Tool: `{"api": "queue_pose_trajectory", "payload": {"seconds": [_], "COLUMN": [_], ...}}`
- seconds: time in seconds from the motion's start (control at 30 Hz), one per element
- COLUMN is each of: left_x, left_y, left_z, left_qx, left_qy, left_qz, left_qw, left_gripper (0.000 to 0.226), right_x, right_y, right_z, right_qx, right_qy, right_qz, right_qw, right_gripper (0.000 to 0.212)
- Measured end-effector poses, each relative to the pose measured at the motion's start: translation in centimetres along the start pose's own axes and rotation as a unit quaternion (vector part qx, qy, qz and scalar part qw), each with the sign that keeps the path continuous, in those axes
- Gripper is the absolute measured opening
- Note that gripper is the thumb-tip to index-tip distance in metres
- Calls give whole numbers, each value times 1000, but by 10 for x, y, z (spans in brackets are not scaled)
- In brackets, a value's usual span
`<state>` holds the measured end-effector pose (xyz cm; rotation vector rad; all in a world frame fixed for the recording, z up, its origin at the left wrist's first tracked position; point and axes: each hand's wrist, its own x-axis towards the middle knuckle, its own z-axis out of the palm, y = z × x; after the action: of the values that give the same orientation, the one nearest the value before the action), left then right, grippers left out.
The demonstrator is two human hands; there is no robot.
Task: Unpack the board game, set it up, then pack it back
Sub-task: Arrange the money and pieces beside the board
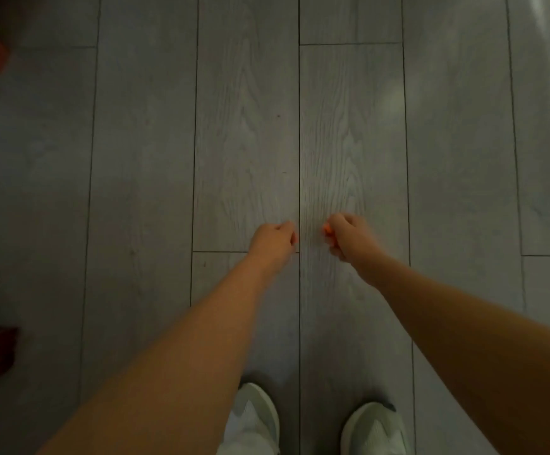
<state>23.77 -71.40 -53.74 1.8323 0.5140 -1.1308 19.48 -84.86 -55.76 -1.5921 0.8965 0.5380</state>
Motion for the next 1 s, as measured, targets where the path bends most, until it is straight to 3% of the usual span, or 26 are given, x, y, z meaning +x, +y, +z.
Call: {"api": "queue_pose_trajectory", "payload": {"seconds": [0.2,0.37,0.53,0.73,0.93,1.0], "left_x": [-84,-183,-272,-385,-494,-522], "left_y": [21,35,37,11,-47,-74], "left_z": [-36,-85,-134,-194,-255,-271], "left_qx": [-176,-289,-410,-527,-584,-616], "left_qy": [19,74,143,184,217,232], "left_qz": [-18,-33,-46,-42,-25,-29], "left_qw": [984,954,899,828,782,752], "left_gripper": [32,26,18,17,30,35], "right_x": [-80,-167,-246,-346,-451,-483], "right_y": [-70,-137,-195,-240,-257,-252], "right_z": [16,43,75,129,207,237], "right_qx": [93,5,-26,-142,-240,-250], "right_qy": [-94,-132,-206,-273,-340,-365], "right_qz": [16,7,1,-30,-45,-42], "right_qw": [991,991,978,951,908,896], "right_gripper": [31,27,24,22,25,22]}}
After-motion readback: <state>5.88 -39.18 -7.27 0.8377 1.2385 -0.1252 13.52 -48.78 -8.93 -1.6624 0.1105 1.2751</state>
